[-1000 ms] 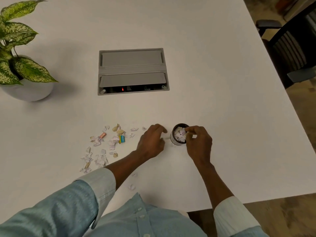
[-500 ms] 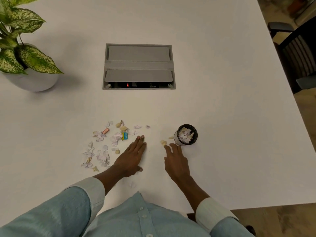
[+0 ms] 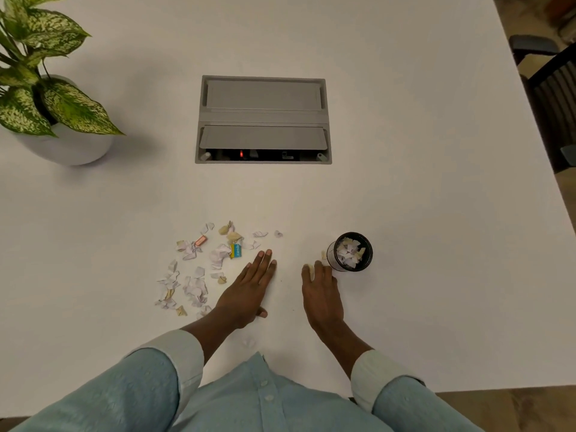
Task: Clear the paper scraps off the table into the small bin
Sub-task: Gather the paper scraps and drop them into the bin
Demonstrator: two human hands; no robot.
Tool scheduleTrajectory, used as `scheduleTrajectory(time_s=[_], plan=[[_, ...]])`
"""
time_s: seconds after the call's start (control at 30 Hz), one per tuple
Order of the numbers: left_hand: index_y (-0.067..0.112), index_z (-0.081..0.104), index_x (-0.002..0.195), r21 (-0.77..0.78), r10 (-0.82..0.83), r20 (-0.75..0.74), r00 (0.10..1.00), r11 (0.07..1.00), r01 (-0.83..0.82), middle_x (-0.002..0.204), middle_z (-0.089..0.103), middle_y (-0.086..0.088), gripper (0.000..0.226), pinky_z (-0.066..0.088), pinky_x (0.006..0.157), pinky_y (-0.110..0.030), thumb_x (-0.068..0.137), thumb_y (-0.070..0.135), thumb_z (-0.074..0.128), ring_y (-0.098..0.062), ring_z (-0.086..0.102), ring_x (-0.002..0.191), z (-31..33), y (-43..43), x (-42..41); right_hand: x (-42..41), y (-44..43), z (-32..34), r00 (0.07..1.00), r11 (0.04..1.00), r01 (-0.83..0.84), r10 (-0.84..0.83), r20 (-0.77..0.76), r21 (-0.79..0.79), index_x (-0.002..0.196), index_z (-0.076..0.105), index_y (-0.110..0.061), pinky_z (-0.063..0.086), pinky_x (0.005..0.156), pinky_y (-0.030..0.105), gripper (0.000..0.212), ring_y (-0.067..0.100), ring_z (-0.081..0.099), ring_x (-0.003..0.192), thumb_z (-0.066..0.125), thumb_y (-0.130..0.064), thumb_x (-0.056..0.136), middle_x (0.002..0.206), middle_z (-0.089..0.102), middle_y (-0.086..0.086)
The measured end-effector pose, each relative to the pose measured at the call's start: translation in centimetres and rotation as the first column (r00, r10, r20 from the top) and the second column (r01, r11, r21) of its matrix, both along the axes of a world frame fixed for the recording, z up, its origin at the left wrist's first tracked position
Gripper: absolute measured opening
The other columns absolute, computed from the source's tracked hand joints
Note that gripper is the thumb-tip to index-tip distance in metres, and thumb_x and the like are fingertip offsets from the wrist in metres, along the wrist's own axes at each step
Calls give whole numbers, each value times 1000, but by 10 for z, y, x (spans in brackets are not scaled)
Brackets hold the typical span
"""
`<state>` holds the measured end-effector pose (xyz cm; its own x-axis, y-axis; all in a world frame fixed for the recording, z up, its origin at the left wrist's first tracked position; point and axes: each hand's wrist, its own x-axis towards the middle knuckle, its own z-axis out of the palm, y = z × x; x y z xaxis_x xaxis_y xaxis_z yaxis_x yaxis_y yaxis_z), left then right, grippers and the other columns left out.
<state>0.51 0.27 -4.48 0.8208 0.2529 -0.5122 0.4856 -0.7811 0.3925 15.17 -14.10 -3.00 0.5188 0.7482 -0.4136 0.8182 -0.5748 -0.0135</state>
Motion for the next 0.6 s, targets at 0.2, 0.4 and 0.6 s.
scheduleTrajectory(time_s=[0.2,0.4,0.6], plan=[[16,-23,160,-18,5,12,1000,1000,-5,164,-41,-4,128,-9,126,-33,86,29,81,-21,-37,151,1,2,-1,-5,-11,2,999,997,-47,47,8,57,86,70,-1,56,59,32,47,30,62,84,91,6,44,91,64,18],[17,-24,160,-23,8,3,1000,1000,-8,162,-43,-2,129,-10,126,-33,87,30,81,-19,-39,150,0,2,-1,-8,-18,1,996,991,49,-39,-85,122,64,61,-10,43,40,27,42,22,58,72,89,13,43,78,58,7],[15,-21,161,-13,-1,12,1000,1000,1,164,-40,-3,129,-9,126,-34,85,32,82,-19,-38,151,-1,1,-2,7,-24,27,940,821,329,-238,-244,467,94,68,-10,45,69,22,10,4,50,84,65,-2,91,94,56,-7]])
